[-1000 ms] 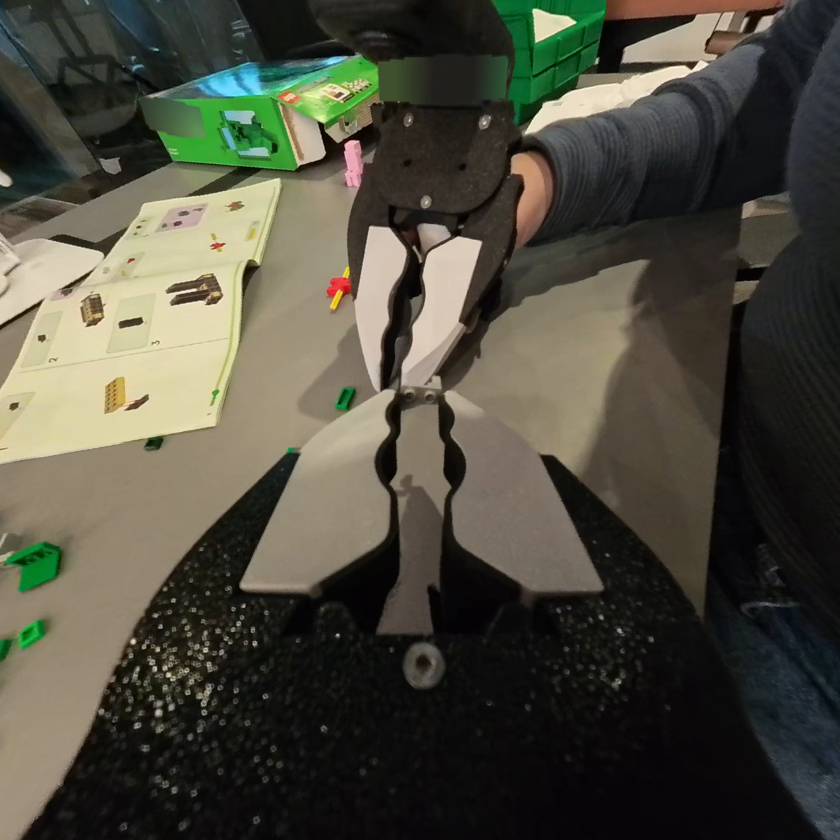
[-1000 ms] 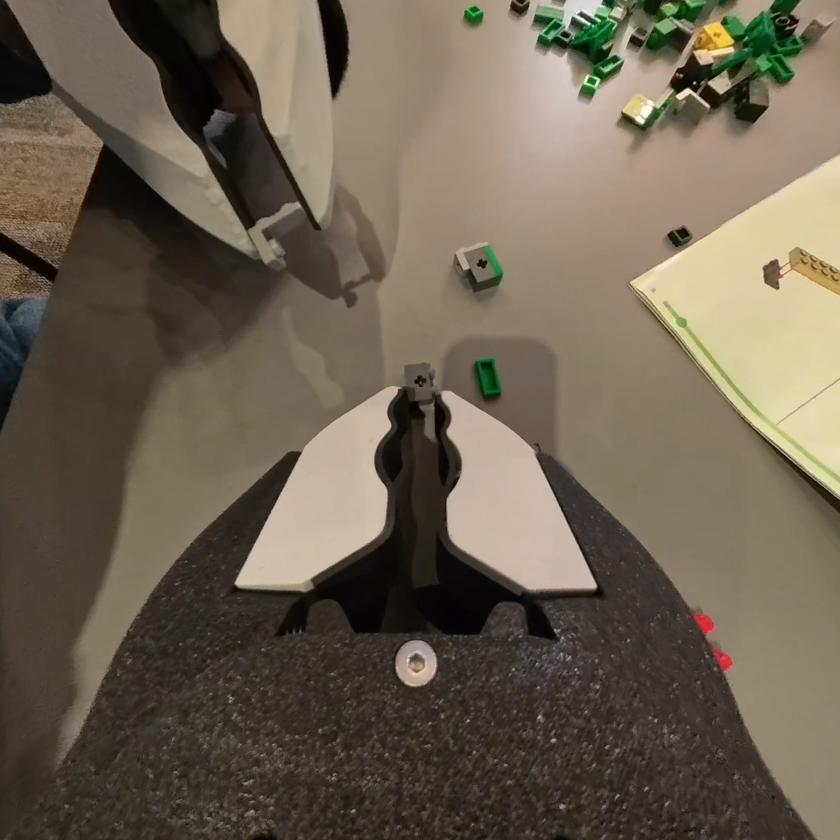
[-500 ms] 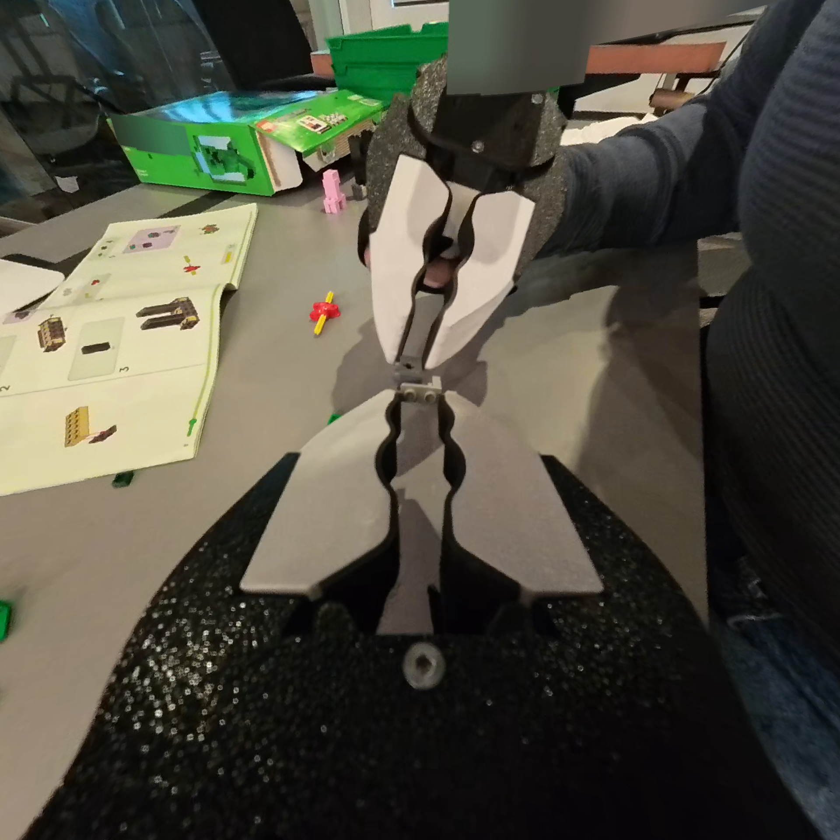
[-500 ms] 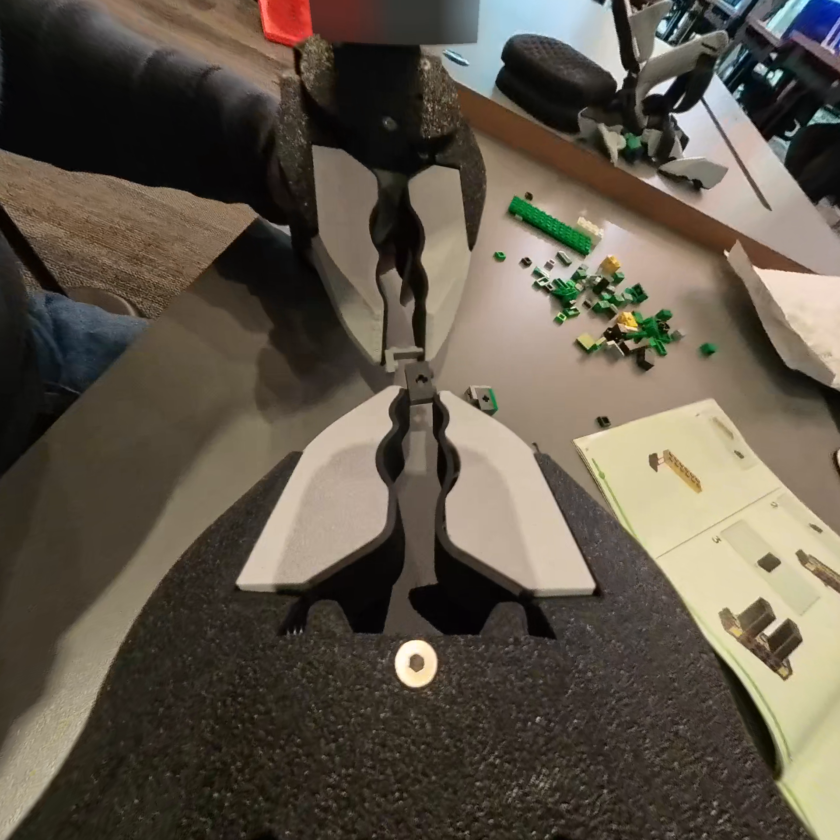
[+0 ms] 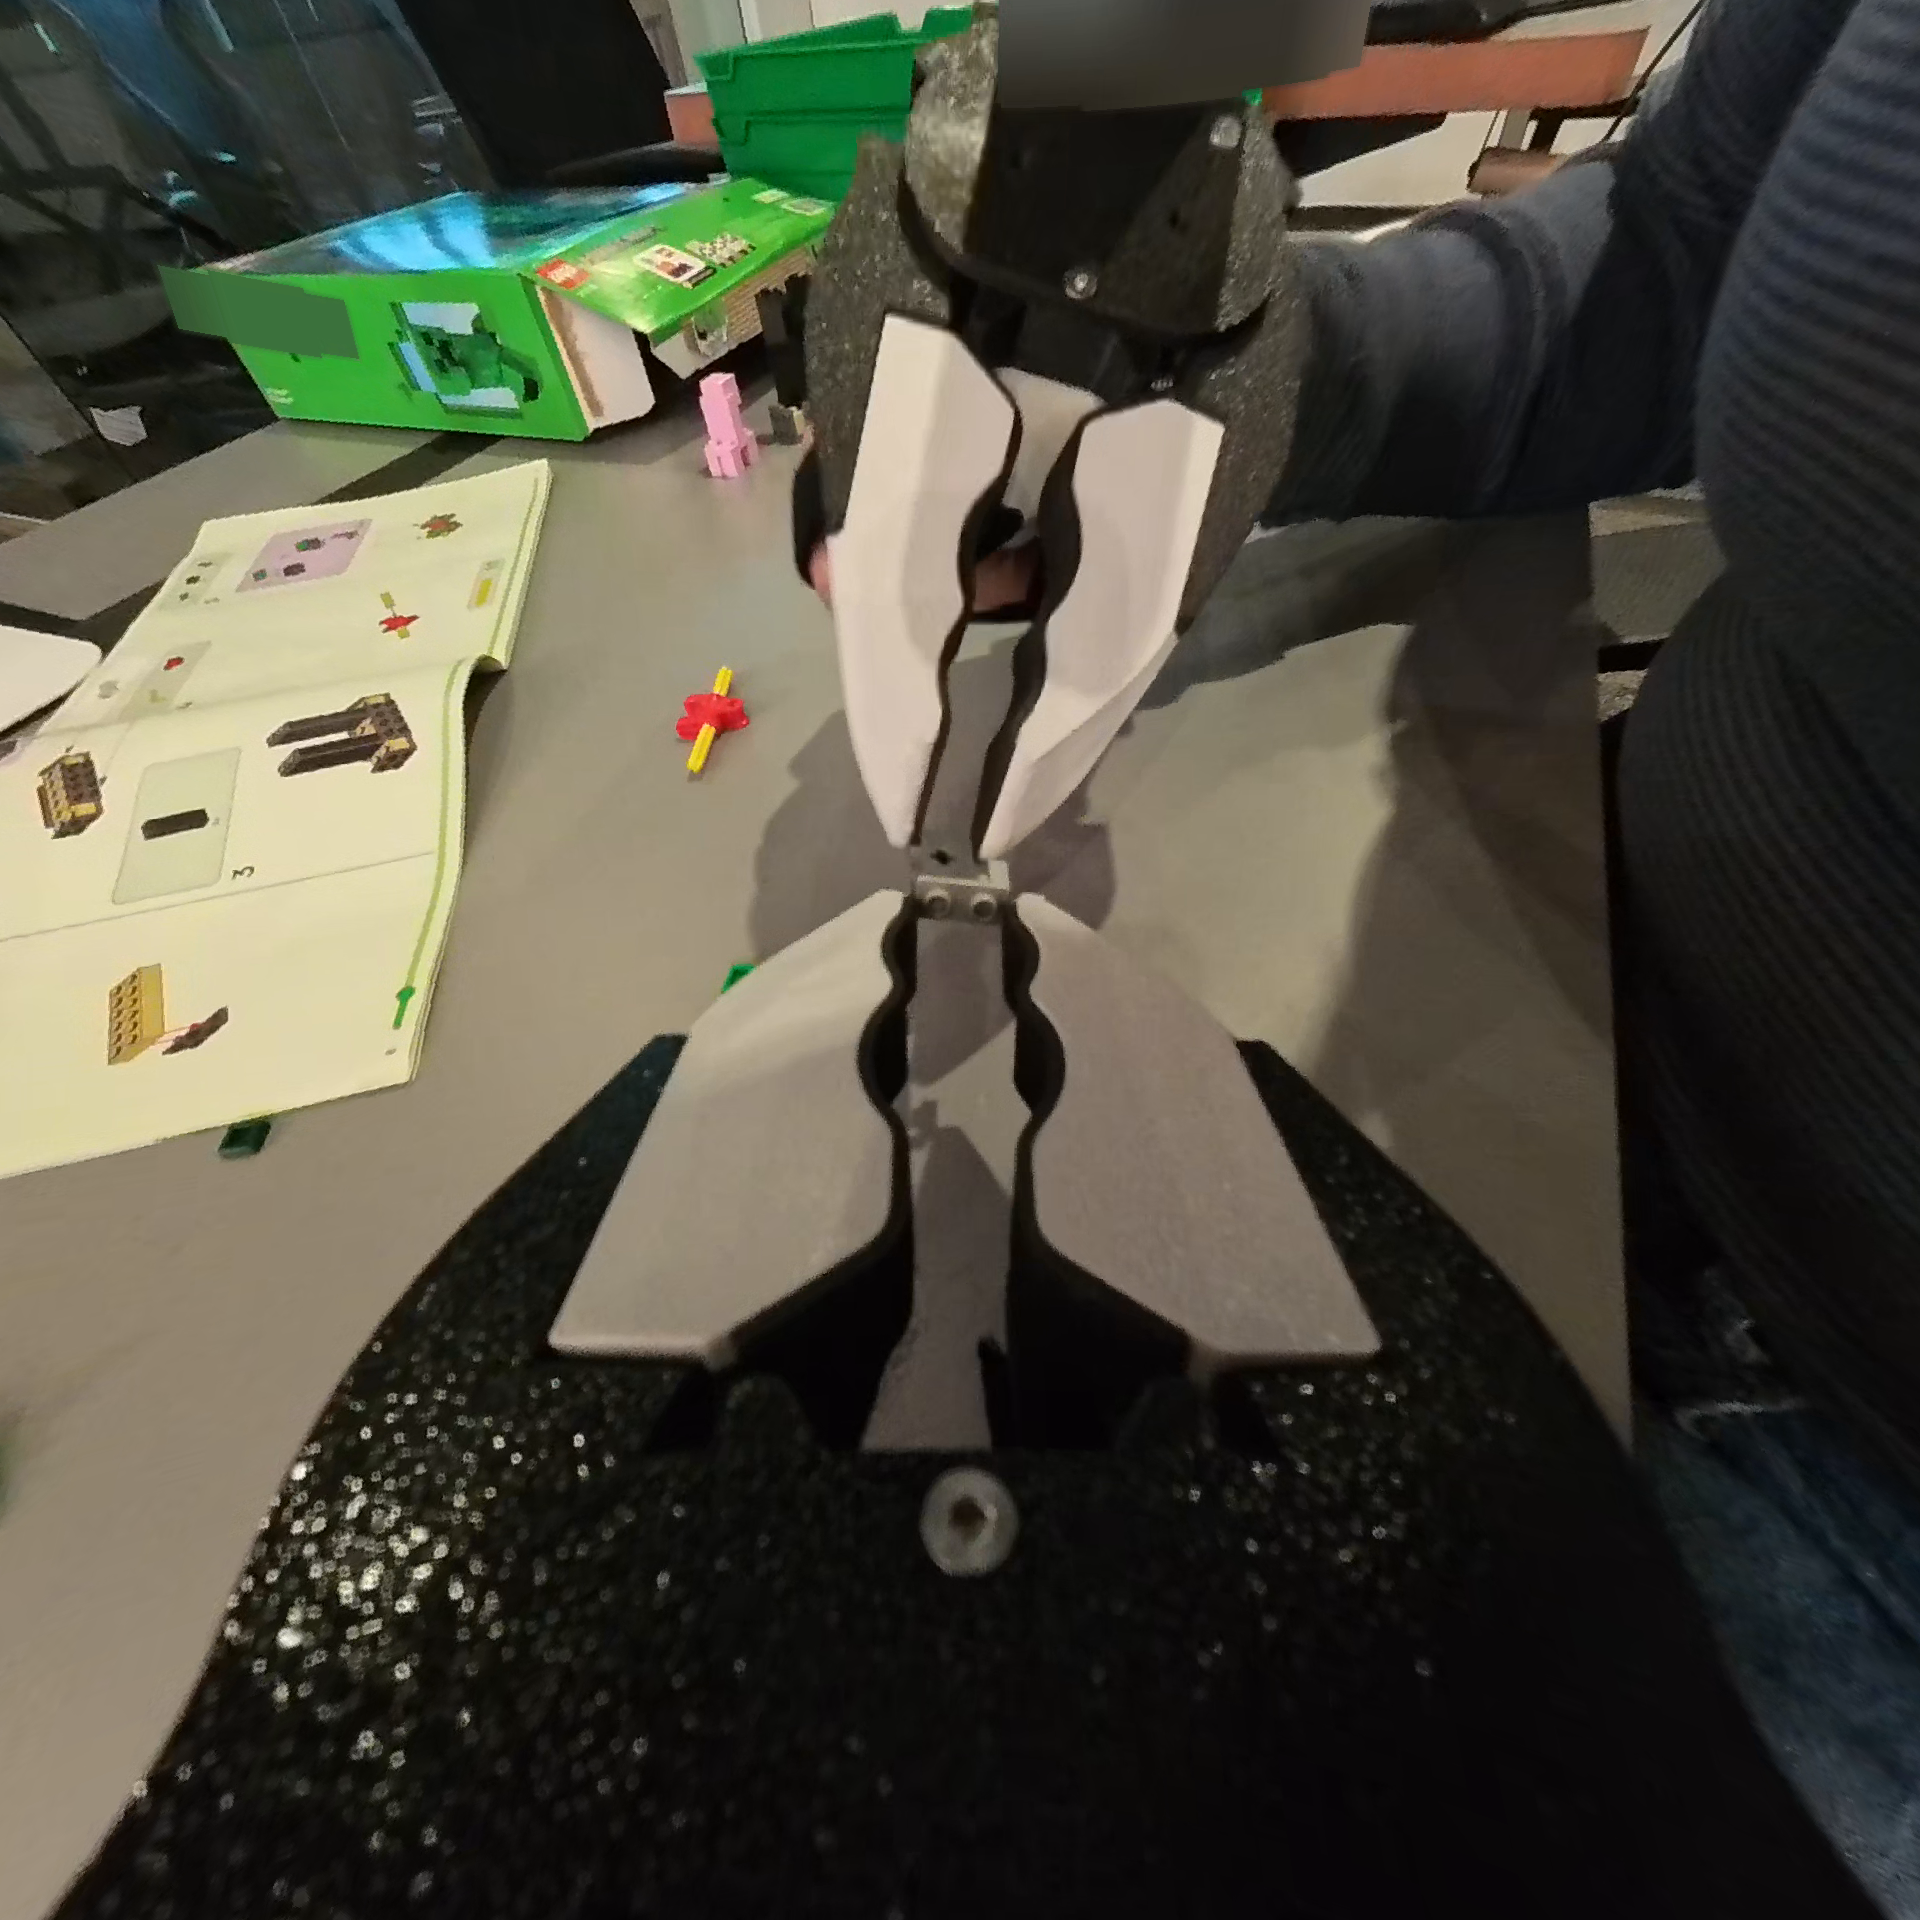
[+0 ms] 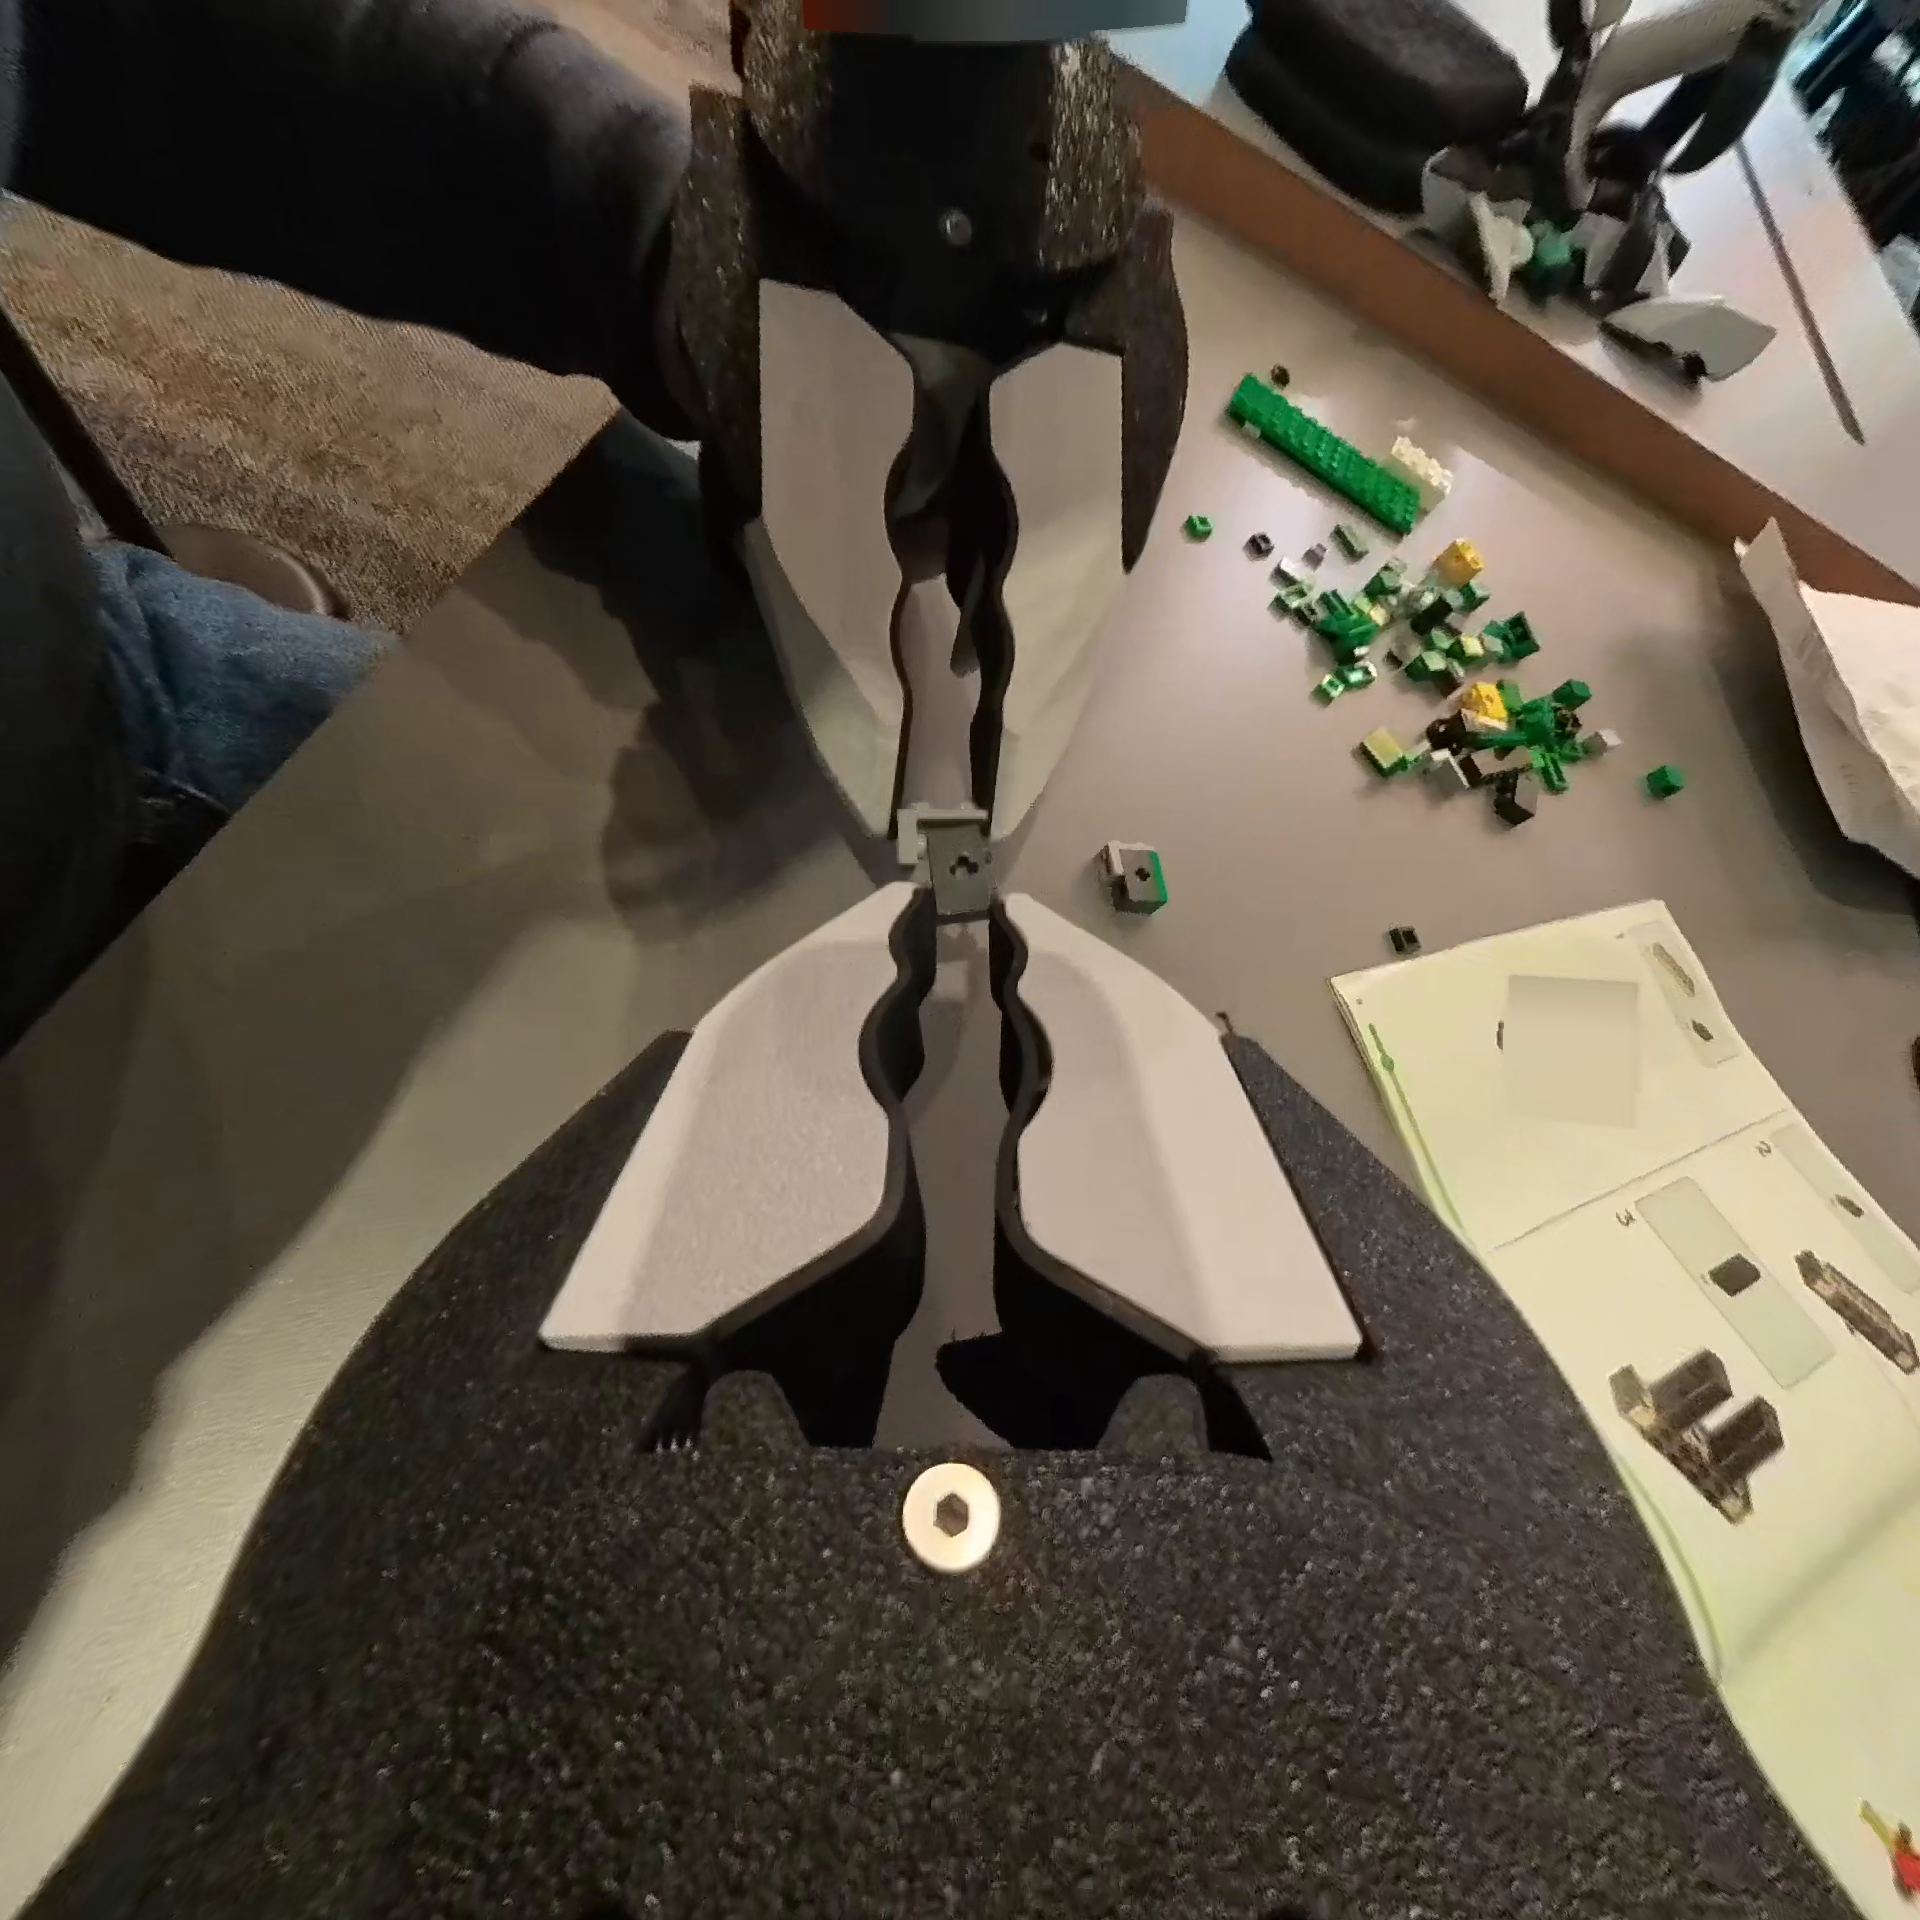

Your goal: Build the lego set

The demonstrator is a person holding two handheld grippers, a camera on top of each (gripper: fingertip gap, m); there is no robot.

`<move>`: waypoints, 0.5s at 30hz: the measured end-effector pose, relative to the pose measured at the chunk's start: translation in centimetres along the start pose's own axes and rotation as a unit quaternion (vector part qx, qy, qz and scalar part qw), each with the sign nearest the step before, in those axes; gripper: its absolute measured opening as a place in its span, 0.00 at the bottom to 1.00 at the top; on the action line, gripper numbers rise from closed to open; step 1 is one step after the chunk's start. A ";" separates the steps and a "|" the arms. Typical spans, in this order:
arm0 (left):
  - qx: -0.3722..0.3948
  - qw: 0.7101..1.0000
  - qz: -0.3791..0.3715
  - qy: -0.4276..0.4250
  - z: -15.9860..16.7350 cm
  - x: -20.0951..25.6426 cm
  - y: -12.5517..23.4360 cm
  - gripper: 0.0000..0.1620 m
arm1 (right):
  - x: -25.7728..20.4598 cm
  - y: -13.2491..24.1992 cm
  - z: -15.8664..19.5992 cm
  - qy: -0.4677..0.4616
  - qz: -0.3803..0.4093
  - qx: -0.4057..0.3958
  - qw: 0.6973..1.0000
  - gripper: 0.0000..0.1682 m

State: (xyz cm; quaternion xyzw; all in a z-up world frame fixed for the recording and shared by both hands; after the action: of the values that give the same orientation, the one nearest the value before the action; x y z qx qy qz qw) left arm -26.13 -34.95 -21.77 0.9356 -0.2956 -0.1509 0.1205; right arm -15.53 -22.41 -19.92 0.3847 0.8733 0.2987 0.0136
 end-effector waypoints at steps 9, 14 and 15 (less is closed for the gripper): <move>-0.023 1.000 -0.002 -0.010 0.1 0.2 -0.4 0.09 | -0.5 0.0 -0.1 0.019 0.010 -0.033 0.999 0.06; -0.035 0.999 0.001 -0.005 0.1 0.2 -0.6 0.09 | -0.4 -0.1 0.1 0.014 0.004 -0.039 0.999 0.06; -0.038 0.999 0.001 -0.002 0.2 0.1 -0.6 0.09 | -0.4 -0.1 0.2 0.012 0.005 -0.042 0.999 0.06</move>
State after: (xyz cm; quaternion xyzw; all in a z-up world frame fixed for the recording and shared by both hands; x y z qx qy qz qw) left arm -25.75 -34.55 -22.16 0.9297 -0.2910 -0.1638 0.1556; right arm -15.28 -22.65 -20.21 0.3849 0.8581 0.3394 0.0178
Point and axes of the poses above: each gripper's, where its closed fingertips meet, y back along the fingers, z out of its underside, x = y × z across the jaws, the point moved 9 cm from there along y, back along the fingers, and after that the axes turned 8 degrees about -y, right-handed, at the moved point
